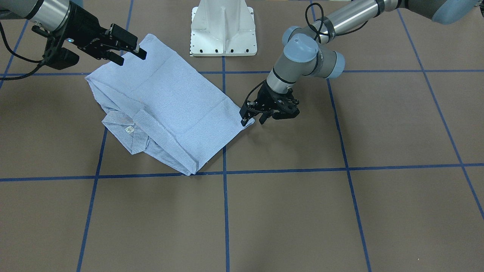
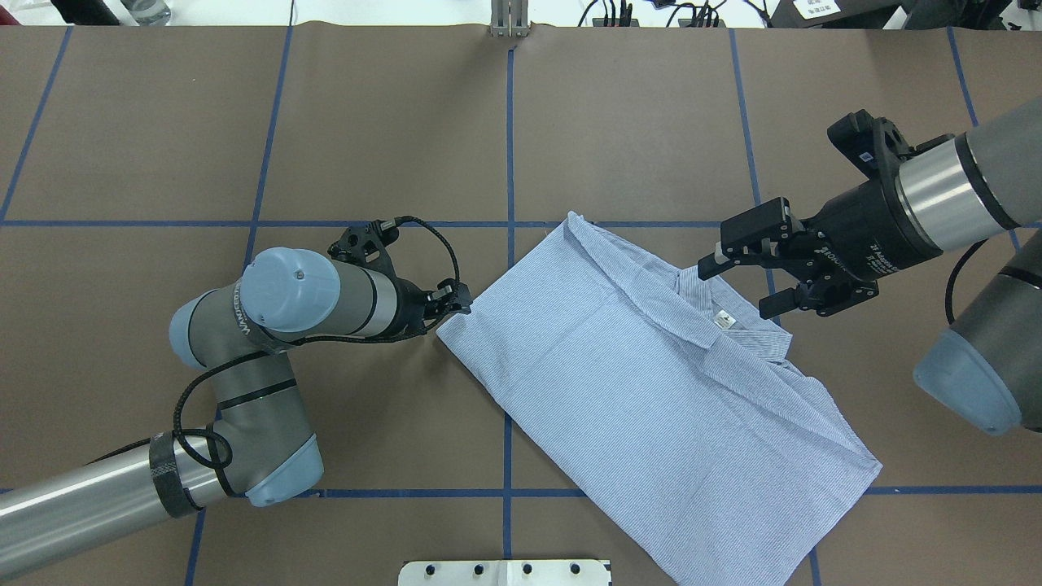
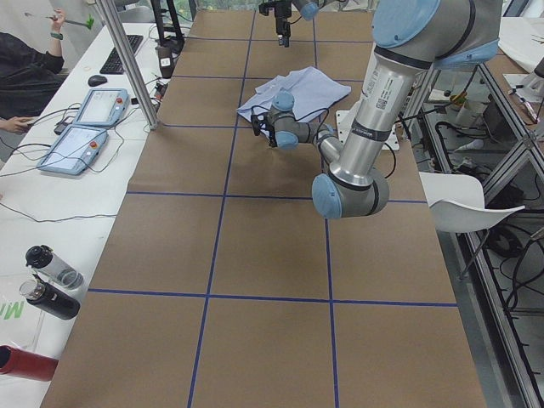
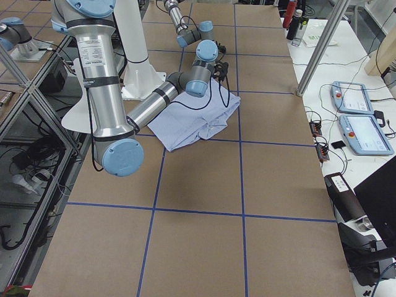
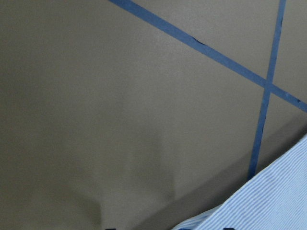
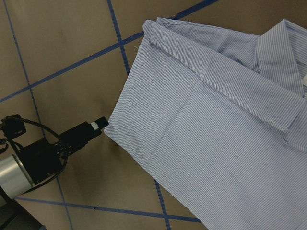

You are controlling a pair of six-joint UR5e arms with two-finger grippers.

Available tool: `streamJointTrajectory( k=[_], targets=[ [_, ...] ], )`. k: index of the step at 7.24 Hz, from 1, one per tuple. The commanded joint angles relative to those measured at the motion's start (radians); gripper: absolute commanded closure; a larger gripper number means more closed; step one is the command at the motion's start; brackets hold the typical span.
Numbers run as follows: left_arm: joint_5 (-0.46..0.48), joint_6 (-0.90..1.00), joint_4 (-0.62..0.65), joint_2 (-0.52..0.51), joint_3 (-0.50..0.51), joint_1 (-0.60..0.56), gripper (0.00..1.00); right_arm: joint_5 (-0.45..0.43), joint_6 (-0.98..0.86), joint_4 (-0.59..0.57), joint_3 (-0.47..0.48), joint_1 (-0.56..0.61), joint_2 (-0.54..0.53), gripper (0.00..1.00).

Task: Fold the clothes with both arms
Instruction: 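Release the shirt and raise the right gripper while the left gripper reaches the shirt's corner, then grasp the shirt corner nearest the left gripper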

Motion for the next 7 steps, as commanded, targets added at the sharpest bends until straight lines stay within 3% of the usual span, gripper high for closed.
streamJointTrajectory(
  k=[1,4,7],
  targets=[
    [0.004,0.000,0.000,-0.005,0.009,0.004,0.25,0.000,0.000,0.000,0.001,0.006,0.000,0.00],
    [0.001,0.000,0.014,-0.012,0.001,0.004,0.35,0.001,0.000,0.000,0.000,0.014,-0.003,0.00],
    [0.001,0.000,0.016,-0.011,0.003,0.005,0.36,0.003,0.000,0.002,0.000,0.014,-0.009,0.00]
  ],
)
